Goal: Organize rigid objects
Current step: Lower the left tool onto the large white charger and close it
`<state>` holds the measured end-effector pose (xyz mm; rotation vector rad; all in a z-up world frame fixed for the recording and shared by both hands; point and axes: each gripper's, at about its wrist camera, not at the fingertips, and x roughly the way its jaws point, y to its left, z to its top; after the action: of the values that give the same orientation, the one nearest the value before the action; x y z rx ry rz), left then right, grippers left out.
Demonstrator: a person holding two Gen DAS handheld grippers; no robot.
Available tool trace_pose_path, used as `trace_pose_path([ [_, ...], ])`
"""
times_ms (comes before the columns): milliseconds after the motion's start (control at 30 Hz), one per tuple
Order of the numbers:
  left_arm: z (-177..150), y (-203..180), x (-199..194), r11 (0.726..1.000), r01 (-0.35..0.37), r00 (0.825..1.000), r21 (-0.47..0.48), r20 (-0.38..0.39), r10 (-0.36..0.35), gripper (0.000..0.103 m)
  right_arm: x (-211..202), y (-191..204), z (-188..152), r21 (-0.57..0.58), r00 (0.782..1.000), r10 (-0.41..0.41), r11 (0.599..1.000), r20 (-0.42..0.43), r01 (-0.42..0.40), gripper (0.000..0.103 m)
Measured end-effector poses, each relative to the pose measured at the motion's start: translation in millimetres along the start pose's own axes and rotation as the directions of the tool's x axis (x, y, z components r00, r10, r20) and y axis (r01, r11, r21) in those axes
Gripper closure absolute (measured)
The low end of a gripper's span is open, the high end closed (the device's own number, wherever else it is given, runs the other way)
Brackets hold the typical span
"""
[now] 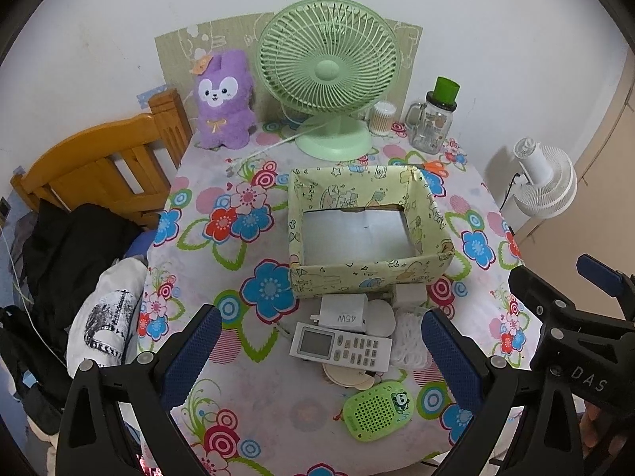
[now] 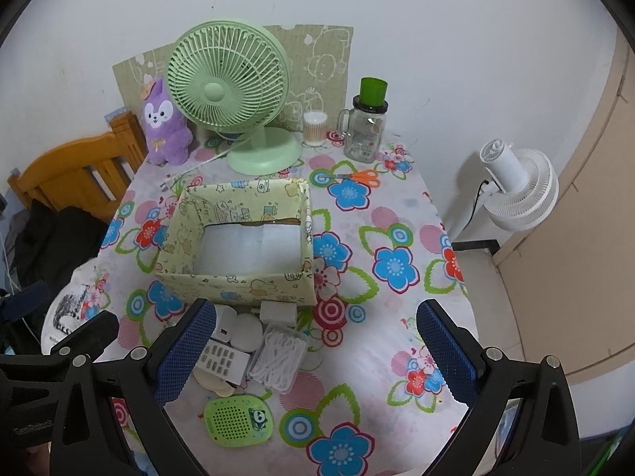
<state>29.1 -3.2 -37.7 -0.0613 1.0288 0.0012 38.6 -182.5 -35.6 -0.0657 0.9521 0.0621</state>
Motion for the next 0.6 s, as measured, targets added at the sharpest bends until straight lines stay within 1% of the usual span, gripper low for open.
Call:
trace_pose_path([
  [133,-3,1,13,1.0,-0.005,1.0,0.006,-0.027,0.005,0.001,14,1,0,-0.006,1.0,0.004,1.0,-0.019,-0.004,0.001],
  [300,-6,5,28,1.0,0.013,0.998,-0.008,-0.053,-0.014,0.001,30,2,-2,-0.008,0.999,0.02,1.0,-0.033,-0.02,0.001],
  [400,-8,4,40,1.0,0.011,0.997,0.001,-0.071,-0.01,0.001,38,3,-3,-0.017,0.999,0.022,1.0,-0.038,-0.023,0.001],
  [600,-11,4,64,1.0,0.007,0.993,0.009,-0.118,-0.006,0.001,62,4,-8,-0.028,0.997,0.026,0.999,-0.079,-0.028,0.003],
])
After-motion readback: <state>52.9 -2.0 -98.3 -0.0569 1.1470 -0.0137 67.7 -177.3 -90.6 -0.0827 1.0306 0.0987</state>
